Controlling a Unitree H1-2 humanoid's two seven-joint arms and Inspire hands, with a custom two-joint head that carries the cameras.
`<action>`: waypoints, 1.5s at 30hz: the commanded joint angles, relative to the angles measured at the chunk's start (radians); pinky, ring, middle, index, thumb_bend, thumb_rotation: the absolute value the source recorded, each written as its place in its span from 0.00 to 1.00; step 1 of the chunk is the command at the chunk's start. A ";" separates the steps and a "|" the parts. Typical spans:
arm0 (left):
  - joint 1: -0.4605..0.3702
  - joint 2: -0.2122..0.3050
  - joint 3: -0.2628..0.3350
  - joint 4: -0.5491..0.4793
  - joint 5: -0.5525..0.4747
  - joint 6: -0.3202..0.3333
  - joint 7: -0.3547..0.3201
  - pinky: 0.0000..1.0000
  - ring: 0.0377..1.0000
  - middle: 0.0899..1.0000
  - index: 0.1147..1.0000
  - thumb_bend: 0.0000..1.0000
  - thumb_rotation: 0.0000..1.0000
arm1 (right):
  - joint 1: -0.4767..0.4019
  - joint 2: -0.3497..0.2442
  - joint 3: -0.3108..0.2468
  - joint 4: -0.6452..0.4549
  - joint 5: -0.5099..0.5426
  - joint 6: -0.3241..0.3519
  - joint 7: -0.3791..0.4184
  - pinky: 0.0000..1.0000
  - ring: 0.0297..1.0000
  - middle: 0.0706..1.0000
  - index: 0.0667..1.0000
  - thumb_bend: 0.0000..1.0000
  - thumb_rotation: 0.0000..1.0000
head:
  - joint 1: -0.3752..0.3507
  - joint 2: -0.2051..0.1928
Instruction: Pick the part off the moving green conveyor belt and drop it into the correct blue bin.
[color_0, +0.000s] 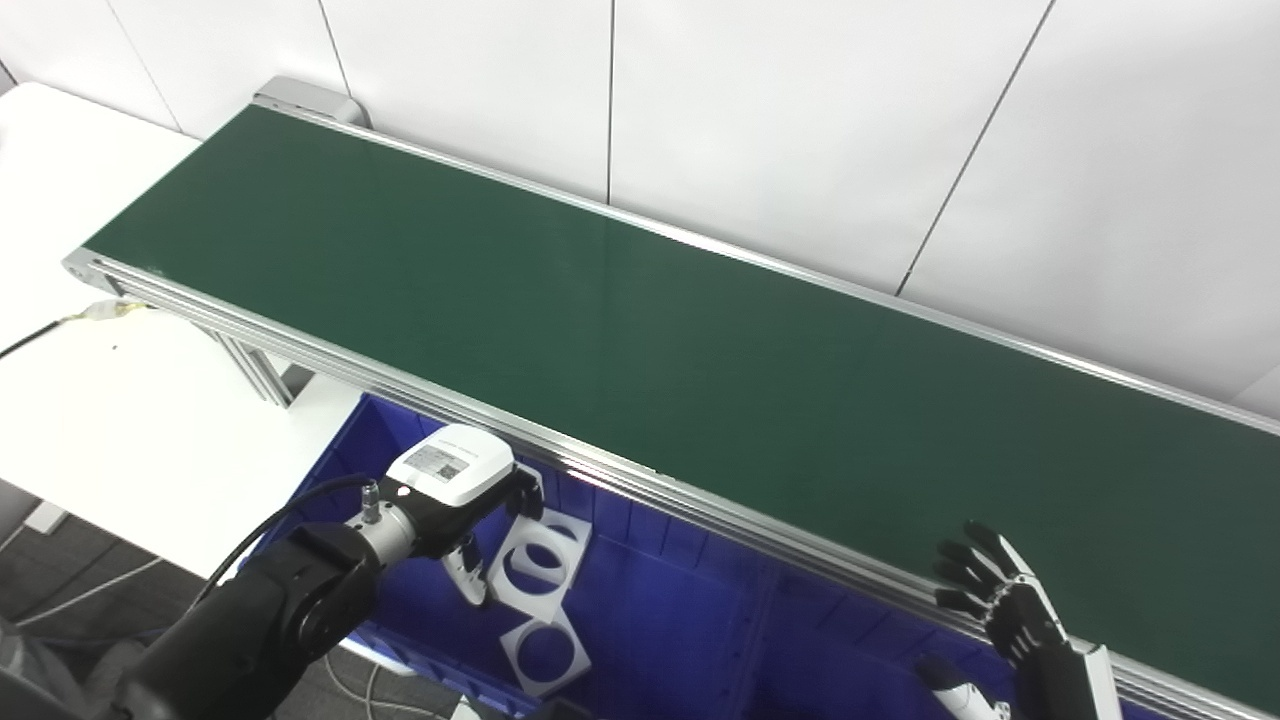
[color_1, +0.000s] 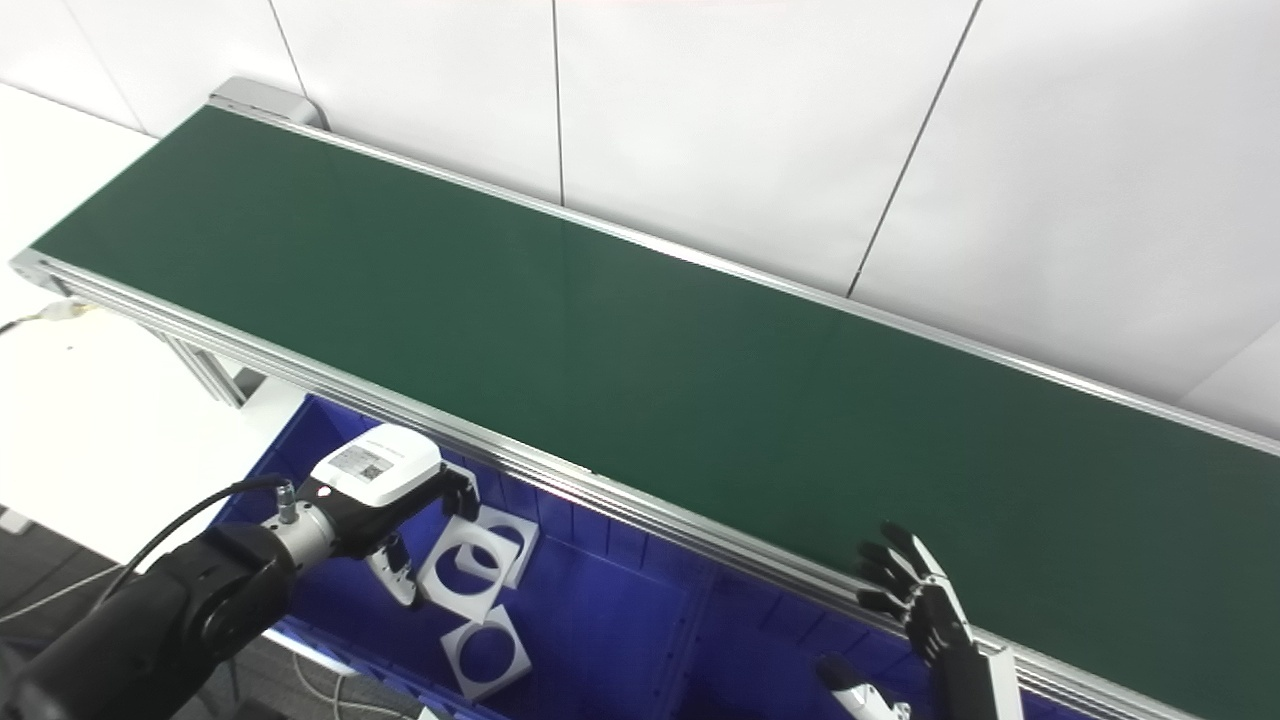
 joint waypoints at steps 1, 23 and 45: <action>0.001 0.012 0.006 -0.035 0.020 0.023 0.004 0.79 0.93 0.98 0.99 0.98 0.04 | -0.003 0.005 -0.001 -0.029 0.010 -0.017 0.003 0.69 0.78 0.80 0.87 0.77 0.58 | -0.002 0.000; -0.007 -0.076 0.178 -0.357 -0.648 0.126 -0.190 0.82 0.96 0.99 1.00 0.96 0.30 | 0.003 0.020 0.013 -0.002 -0.011 -0.027 -0.006 0.70 0.79 0.80 0.87 0.80 0.58 | -0.126 -0.036; -0.067 -0.257 0.034 -0.068 -1.174 -0.075 -0.191 0.95 0.95 0.95 0.95 1.00 0.30 | 0.019 0.112 0.061 0.078 -0.086 -0.081 -0.063 0.72 0.81 0.84 0.88 0.82 0.66 | -0.630 -0.111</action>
